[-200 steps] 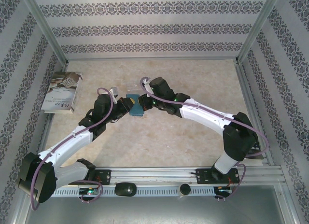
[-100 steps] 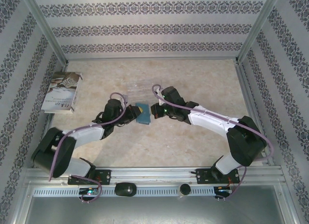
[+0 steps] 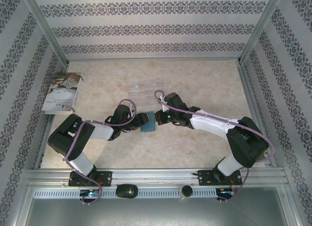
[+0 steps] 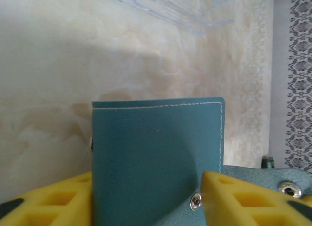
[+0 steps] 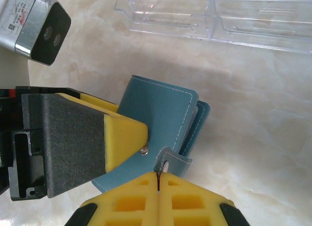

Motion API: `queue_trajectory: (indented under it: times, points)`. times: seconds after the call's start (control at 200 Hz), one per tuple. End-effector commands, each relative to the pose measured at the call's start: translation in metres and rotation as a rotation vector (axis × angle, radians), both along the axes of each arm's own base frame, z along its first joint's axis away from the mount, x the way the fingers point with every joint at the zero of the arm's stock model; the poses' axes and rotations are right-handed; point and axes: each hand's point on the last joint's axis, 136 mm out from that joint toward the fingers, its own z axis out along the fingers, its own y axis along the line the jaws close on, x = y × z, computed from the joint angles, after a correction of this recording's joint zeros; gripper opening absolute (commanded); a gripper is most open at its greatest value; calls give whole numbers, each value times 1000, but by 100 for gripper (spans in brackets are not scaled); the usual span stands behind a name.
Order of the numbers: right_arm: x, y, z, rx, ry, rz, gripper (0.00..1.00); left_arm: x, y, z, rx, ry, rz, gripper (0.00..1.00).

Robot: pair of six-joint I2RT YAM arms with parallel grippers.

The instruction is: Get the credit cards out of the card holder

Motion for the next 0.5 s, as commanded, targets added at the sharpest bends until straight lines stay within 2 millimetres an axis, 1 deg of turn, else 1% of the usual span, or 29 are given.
queue_trajectory:
  times: [0.0, 0.095, 0.155, 0.305, 0.39, 0.495]
  points:
    - [6, 7, 24, 61, -34, -8, 0, 3, 5, 19, 46, -53, 12, 57]
    - [4, 9, 35, 75, -47, -5, 0, -1, 12, 26, 87, -68, 12, 59]
    - [4, 12, 44, 89, -61, 0, 0, -5, 15, 24, 117, -57, 6, 60]
    - [1, 28, 61, 124, -67, 31, 0, -8, 20, 25, 136, -63, -2, 62]
    - [1, 33, 70, 123, -87, 34, 0, -8, 27, 21, 156, -43, 11, 64]
    - [4, 31, 70, 110, -89, 13, 0, -8, 32, 13, 162, -11, 21, 64]
